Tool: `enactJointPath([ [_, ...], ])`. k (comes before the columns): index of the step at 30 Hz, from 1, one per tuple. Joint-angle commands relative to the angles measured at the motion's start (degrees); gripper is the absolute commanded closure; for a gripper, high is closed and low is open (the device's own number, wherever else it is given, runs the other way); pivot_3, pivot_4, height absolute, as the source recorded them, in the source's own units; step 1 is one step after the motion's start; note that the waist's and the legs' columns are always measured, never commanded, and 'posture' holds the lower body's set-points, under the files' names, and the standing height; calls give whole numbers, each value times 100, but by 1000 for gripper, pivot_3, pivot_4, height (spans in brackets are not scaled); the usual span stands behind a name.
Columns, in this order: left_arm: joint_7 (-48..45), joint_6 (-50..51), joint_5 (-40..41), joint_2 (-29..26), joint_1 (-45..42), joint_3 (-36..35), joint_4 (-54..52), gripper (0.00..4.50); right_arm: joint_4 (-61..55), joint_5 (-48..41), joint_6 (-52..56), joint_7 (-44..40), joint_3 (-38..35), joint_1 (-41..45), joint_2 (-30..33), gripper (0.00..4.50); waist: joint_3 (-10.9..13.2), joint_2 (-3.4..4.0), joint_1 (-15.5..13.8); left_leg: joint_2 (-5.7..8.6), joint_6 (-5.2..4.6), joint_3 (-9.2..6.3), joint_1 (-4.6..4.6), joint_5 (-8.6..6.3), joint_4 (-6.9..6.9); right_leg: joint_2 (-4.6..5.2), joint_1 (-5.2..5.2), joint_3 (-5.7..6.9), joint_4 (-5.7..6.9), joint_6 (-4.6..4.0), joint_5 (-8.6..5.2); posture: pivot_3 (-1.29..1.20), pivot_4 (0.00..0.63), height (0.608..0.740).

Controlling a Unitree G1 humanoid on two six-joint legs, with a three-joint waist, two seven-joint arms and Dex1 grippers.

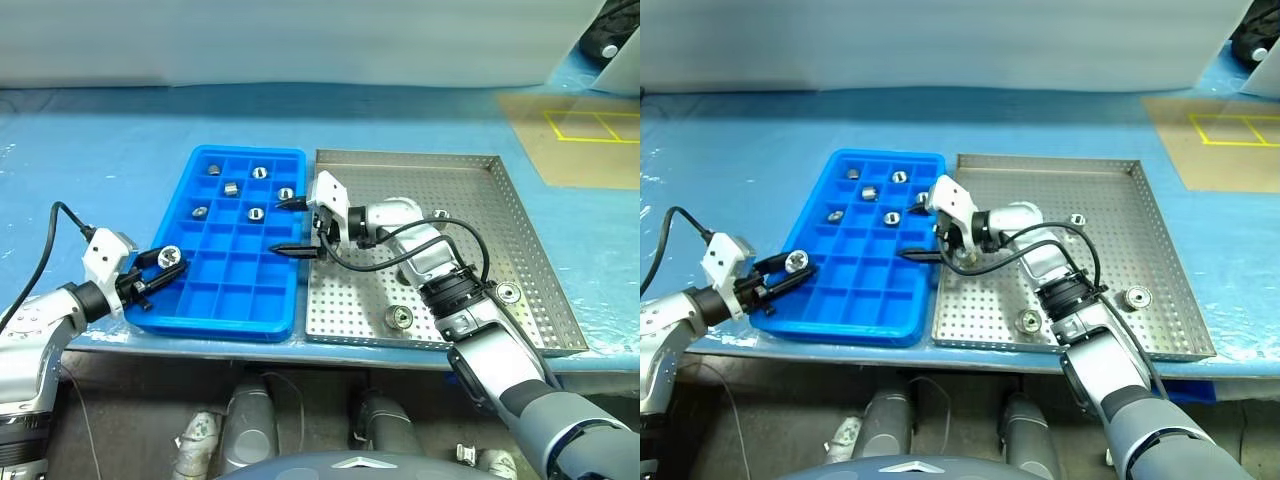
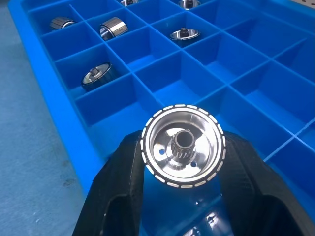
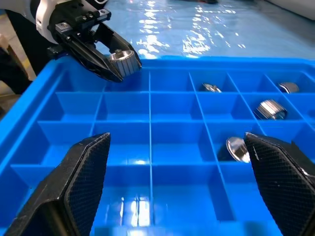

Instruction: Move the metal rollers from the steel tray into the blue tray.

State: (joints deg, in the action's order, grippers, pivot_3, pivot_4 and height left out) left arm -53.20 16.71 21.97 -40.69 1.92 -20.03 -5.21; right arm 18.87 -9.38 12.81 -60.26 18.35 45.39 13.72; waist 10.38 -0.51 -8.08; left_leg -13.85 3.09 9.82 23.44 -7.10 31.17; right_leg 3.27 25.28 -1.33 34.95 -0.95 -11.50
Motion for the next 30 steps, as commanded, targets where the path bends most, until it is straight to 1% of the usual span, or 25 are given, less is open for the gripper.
enactJointPath([
  [1,-177,-59,210,-236,208,-353,-159,2617,-365,-43,18,64,-144,-63,36,0,0,-1,38,-1,0,0,0,0,0,-1,0,0,0,0,0,176,150,740],
  [6,-86,-150,175,-215,168,-301,36,2617,-390,-35,30,134,-124,-108,22,0,0,-1,75,1,1,0,-6,0,0,1,-2,-1,8,0,0,177,150,740],
  [12,108,-147,166,14,-29,-71,82,2617,-371,-15,1,191,-116,-93,22,0,0,-1,82,2,5,0,-17,3,1,2,-5,-5,25,0,-1,166,150,740],
  [17,102,-161,57,21,-73,130,287,2617,-408,0,14,247,-139,-124,43,0,0,-1,83,4,7,0,-19,4,3,3,-5,-5,30,-1,-1,151,150,740],
  [19,122,-223,4,11,-141,139,405,2020,-441,-2,31,269,-141,-148,54,0,-1,0,85,7,8,0,-23,5,3,4,-6,-8,35,-1,-1,147,150,740],
  [20,175,-297,-51,23,-191,133,485,1840,-456,-4,36,278,-141,-160,62,0,-1,-1,83,7,9,0,-24,5,3,4,-6,-8,37,0,-1,145,150,740],
  [22,323,-402,-143,54,-297,125,640,1258,-475,-2,43,300,-143,-181,81,0,-1,-1,88,7,10,0,-27,6,4,5,-6,-9,45,0,-1,142,150,740],
  [24,223,-473,-126,20,-306,172,635,627,-482,1,46,322,-148,-189,95,0,-1,-2,94,7,12,0,-32,7,4,4,-5,-11,53,0,-1,140,150,740],
  [30,202,-502,-86,-45,-430,228,282,627,-503,-8,58,359,-148,-206,114,0,-1,-2,105,8,13,0,-35,8,6,3,-3,-15,60,1,-2,133,150,740],
])
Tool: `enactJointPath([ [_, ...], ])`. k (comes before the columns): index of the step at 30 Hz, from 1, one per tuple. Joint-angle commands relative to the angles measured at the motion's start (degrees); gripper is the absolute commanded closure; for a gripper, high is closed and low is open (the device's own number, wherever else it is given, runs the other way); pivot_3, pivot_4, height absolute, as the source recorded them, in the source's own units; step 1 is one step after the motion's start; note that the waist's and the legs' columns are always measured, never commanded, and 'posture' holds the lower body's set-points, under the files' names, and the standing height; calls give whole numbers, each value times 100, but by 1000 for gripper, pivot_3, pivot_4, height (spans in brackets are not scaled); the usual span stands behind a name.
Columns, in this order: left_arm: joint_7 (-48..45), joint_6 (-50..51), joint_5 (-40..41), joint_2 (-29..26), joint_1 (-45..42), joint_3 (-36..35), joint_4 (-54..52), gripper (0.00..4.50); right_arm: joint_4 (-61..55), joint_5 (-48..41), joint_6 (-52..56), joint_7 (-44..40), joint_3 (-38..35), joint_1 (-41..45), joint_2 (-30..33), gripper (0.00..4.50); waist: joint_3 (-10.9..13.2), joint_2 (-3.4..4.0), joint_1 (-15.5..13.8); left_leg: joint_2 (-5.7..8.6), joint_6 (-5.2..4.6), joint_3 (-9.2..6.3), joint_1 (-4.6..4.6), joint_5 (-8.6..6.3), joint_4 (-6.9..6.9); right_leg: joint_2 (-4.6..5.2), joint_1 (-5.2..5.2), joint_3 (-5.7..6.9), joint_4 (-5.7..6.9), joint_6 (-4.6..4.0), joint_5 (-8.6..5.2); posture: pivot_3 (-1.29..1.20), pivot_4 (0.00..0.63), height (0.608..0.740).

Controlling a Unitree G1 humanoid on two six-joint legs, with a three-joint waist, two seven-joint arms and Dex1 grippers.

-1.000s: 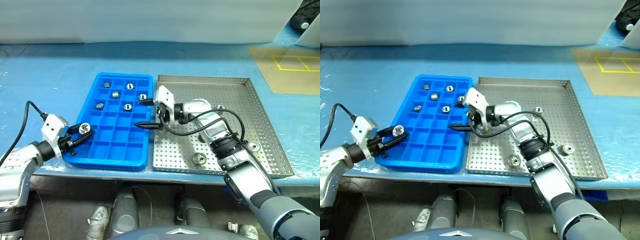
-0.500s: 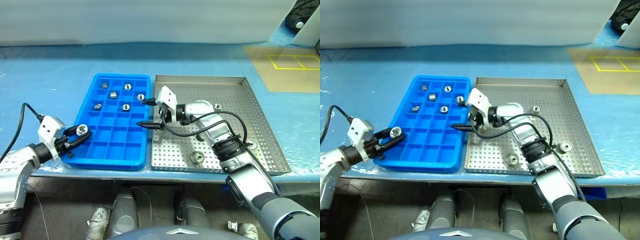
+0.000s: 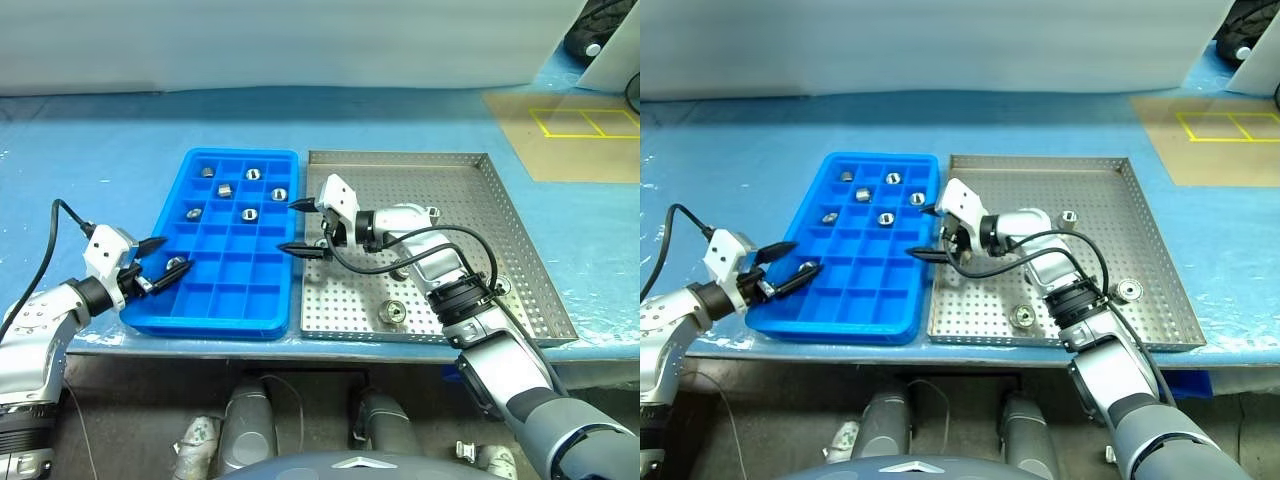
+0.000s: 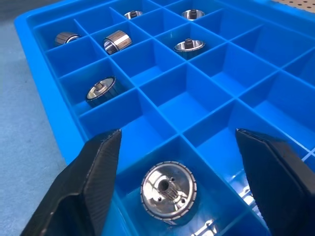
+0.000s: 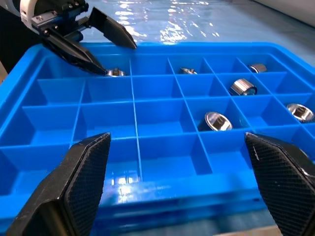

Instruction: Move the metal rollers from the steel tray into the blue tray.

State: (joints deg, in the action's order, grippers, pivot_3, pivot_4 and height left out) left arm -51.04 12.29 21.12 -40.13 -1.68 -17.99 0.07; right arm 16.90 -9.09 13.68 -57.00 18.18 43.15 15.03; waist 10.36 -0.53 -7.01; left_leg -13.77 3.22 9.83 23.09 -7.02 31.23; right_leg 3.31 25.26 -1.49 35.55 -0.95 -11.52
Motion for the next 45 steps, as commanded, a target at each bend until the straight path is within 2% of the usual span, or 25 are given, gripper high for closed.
enactJointPath([
  [1,-20,45,140,-77,-185,48,-456,627,-313,-40,-24,37,-136,16,-13,0,0,0,-2,0,0,0,2,0,1,0,0,1,0,-1,0,127,150,740],
  [5,10,318,491,88,-881,288,-886,627,-365,-60,14,83,-182,12,29,0,0,-2,-61,-2,0,0,12,0,7,3,0,8,-1,-3,0,90,150,740],
  [12,-282,421,567,490,-2364,1029,-446,627,-770,-68,291,346,-524,-204,412,0,-1,-3,38,2,2,1,9,2,39,4,-4,-3,18,-2,1,-40,150,740],
  [16,-678,-28,169,787,-2927,1581,460,627,-1075,-84,499,596,-840,-398,728,0,-1,-3,170,2,19,2,10,13,47,1,-5,-8,18,-2,2,-155,150,740],
  [21,-1290,-1175,-582,1461,-3855,2396,2423,627,-2003,-149,1020,965,-1403,-1091,1330,0,-2,-4,289,4,18,3,11,13,52,-3,-12,-14,8,1,3,-306,150,740],
  [31,-1850,-2554,-1263,3217,-5722,2737,5721,627,-3899,-304,2181,1795,-2199,-2502,1736,0,-3,-3,622,9,-40,14,4,-22,98,0,-37,-32,-7,8,7,-547,150,740],
  [34,-2114,-2777,-1488,3515,-5925,2807,6297,627,-4386,-378,2510,2000,-2462,-2833,1837,0,-3,-3,737,13,-56,17,3,-31,101,0,-48,-37,-28,15,12,-606,150,740],
  [38,-2419,-3032,-1750,3643,-5964,2886,6656,627,-4838,-487,2817,2167,-2804,-3190,1973,0,-3,-2,922,12,-71,20,3,-40,102,0,-55,-38,-49,23,17,-664,150,740],
  [45,-2312,-3276,-2051,3878,-5968,2839,6967,627,-5466,-720,3238,2339,-3136,-3691,2084,0,-7,3,1023,20,-103,22,1,-60,114,8,-85,-36,-81,23,18,-706,150,740],
])
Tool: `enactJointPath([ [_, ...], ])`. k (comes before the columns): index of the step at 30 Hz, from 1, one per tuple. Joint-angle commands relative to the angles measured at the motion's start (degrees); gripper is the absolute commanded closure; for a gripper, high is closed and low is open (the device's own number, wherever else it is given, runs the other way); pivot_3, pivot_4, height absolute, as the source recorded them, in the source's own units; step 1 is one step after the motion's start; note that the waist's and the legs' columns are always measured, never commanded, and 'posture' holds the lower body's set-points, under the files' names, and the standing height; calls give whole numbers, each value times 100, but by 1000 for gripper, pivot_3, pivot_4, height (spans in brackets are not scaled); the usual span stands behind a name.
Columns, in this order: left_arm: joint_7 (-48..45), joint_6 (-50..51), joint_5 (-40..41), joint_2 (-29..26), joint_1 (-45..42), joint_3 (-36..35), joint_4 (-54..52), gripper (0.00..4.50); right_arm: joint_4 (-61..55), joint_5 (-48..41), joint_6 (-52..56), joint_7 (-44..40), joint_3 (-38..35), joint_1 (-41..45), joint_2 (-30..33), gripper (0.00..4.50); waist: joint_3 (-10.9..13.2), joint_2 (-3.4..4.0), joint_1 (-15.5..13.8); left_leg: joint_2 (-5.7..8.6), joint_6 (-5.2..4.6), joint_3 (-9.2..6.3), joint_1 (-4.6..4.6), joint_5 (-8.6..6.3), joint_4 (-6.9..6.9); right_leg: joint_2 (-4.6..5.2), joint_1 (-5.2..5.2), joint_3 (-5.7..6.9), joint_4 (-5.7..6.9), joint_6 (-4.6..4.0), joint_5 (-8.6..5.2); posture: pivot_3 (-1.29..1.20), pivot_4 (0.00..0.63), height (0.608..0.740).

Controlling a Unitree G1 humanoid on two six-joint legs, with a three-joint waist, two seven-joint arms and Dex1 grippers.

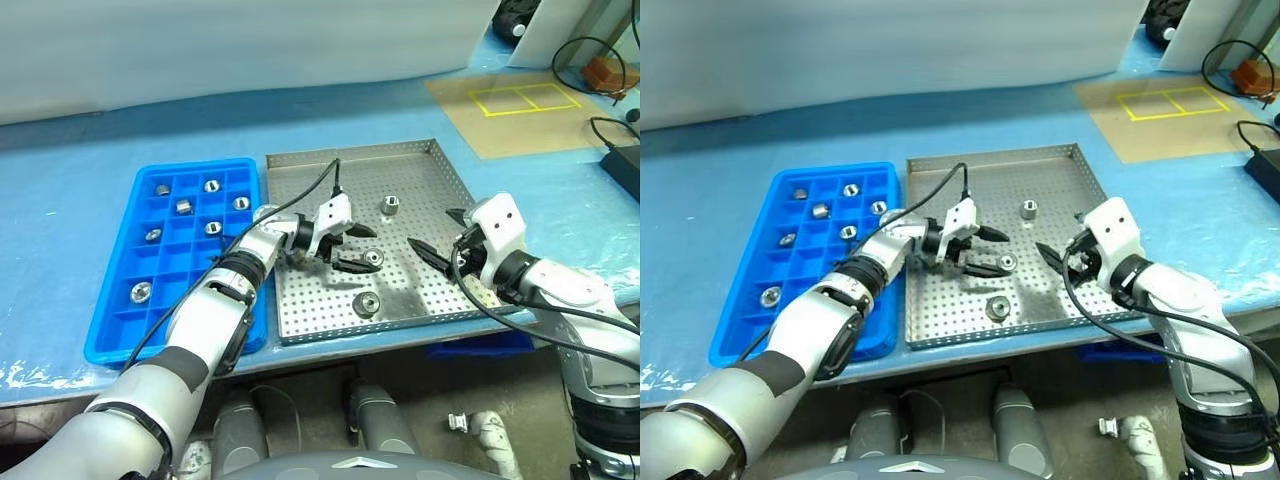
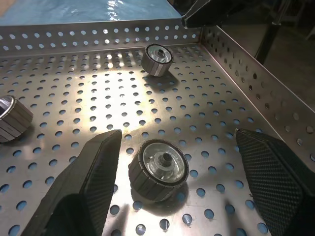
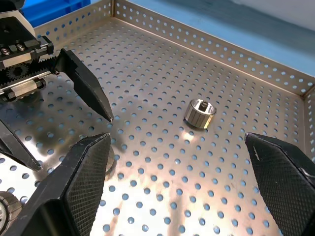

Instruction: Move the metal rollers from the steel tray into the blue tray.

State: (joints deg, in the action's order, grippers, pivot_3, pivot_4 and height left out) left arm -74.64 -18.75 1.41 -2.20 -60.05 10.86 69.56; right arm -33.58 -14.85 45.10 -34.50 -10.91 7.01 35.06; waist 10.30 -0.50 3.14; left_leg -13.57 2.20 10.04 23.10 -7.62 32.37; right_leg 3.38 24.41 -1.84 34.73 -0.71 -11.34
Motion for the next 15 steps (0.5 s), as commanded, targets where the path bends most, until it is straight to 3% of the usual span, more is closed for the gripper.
enactJointPath([
  [1,107,-174,-110,118,-134,-63,52,627,-461,-165,135,113,-241,-113,87,0,0,0,19,3,-4,0,2,-2,1,3,-2,1,-3,0,0,-708,150,740],
  [15,1594,-237,-817,322,-64,62,397,627,-446,-274,198,318,-147,-127,180,0,0,0,168,14,-22,1,5,-14,24,12,-9,11,-6,5,-3,-711,150,740],
])
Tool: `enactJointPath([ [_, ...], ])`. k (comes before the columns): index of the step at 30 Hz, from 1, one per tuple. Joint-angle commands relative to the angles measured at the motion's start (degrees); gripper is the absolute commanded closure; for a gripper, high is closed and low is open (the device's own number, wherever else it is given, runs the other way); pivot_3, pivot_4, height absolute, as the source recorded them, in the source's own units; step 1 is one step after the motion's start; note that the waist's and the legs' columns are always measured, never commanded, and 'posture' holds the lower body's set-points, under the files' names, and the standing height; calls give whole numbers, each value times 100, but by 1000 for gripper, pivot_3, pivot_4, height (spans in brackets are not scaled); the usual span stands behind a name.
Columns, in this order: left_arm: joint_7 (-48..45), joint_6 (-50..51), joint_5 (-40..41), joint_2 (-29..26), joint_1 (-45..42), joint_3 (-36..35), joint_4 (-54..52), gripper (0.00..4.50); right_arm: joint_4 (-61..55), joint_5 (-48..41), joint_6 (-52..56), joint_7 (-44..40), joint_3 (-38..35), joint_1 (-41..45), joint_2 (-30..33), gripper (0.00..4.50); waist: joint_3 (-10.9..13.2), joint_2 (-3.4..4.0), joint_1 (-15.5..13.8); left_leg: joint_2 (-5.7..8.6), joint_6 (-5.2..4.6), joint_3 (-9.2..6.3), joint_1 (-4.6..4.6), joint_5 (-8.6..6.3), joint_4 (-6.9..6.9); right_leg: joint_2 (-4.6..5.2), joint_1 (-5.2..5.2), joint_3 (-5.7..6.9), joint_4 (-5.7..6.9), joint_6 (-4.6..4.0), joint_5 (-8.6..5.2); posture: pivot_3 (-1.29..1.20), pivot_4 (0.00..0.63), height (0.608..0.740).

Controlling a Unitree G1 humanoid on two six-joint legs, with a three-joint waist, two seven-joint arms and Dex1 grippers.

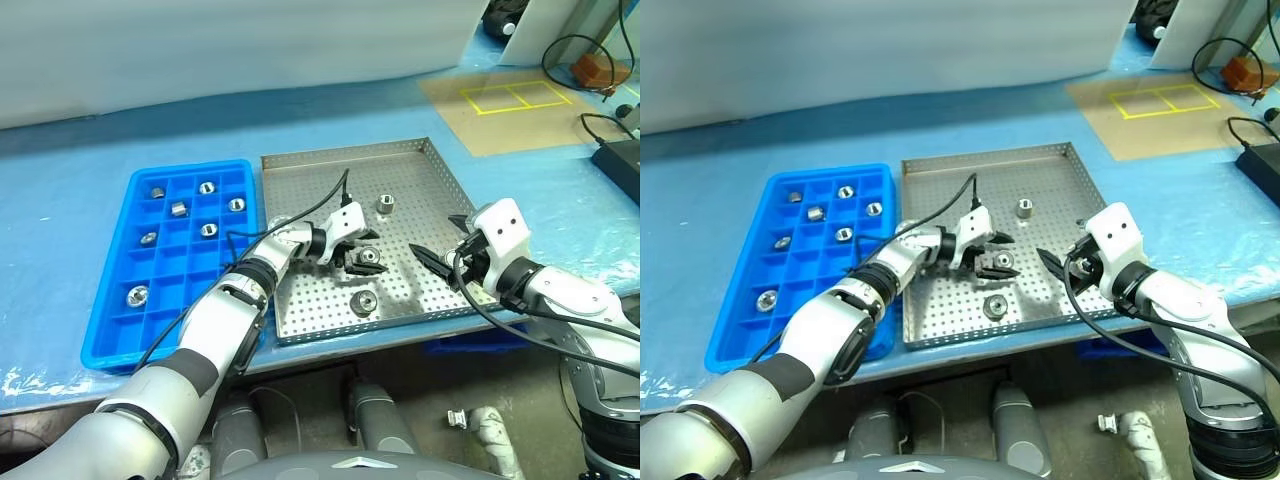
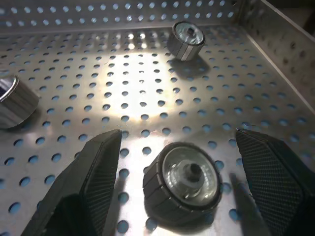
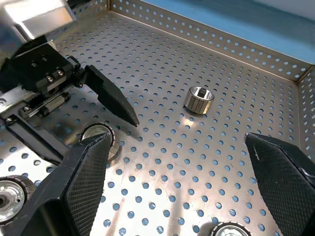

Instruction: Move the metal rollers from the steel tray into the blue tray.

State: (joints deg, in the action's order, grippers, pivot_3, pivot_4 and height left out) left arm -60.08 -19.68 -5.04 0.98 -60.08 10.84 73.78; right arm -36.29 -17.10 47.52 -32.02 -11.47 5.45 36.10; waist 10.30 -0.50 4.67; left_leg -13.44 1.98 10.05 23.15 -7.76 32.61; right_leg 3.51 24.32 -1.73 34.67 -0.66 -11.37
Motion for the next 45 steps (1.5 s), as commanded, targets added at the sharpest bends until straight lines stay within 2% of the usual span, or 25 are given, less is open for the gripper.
enactJointPath([
  [1,150,-150,-215,0,-57,72,-16,627,-172,-47,-46,82,-76,37,74,0,0,0,26,0,-2,0,1,-1,0,0,0,1,-2,1,-1,-711,150,740],
  [7,-86,-187,-257,1,-4,10,-33,627,-119,-52,-73,148,-1,115,61,0,0,0,99,8,-10,0,5,-6,0,4,0,4,-11,1,0,-708,150,740],
  [10,-140,-187,-270,-3,5,-9,-36,1225,-104,-46,-94,157,13,125,62,0,0,0,99,8,-10,0,5,-6,0,4,0,4,-11,1,-1,-702,150,740],
  [13,102,-203,-355,-19,-8,18,-29,2181,-84,-33,-116,163,32,138,66,0,0,0,100,10,-11,0,5,-7,0,8,0,5,-12,5,-3,-699,150,740],
  [15,-10,-191,-303,-22,-25,-30,-23,2181,-66,-34,-123,168,42,159,62,0,0,0,101,12,-13,0,5,-8,0,11,0,6,-12,7,-4,-697,150,740],
  [18,-290,-142,-172,-29,-36,-136,-53,2582,-52,-46,-120,166,66,193,63,0,0,0,102,17,-14,1,5,-9,-2,17,0,6,-13,10,-6,-694,150,740],
  [21,27,-215,-262,-54,-75,-142,-58,2591,-48,-53,-111,165,102,227,66,0,0,0,103,32,-17,1,5,-10,-7,34,0,6,-13,6,-4,-688,150,740],
  [25,-62,-297,-105,-111,-142,-292,-136,2591,-55,-110,-85,122,134,266,66,0,0,0,111,65,-35,3,7,-21,-8,68,0,8,-13,15,-9,-684,150,740],
  [34,-840,-657,362,-614,-332,-680,-649,2591,306,-284,-228,-217,459,799,152,0,1,0,77,72,-50,6,18,-30,-7,78,1,10,-23,16,-10,-563,150,740],
  [39,-1299,-432,795,-1093,-312,-916,-1355,2591,1262,-111,-784,-579,1074,1672,44,0,4,-2,11,69,-43,6,18,-26,-7,82,10,10,-7,14,-9,-412,150,740],
  [43,-1415,-137,967,-1563,200,-914,-2362,2591,2042,24,-1303,-859,1520,2289,-201,0,4,0,-128,60,-31,5,9,-18,-28,79,11,9,-3,13,-9,-290,150,740],
  [45,-1405,270,1140,-1951,790,-980,-3290,2591,2657,125,-1658,-1037,1814,2779,-506,0,4,1,-203,59,-26,6,8,-15,-38,80,13,9,-2,13,-10,-228,150,740],
])
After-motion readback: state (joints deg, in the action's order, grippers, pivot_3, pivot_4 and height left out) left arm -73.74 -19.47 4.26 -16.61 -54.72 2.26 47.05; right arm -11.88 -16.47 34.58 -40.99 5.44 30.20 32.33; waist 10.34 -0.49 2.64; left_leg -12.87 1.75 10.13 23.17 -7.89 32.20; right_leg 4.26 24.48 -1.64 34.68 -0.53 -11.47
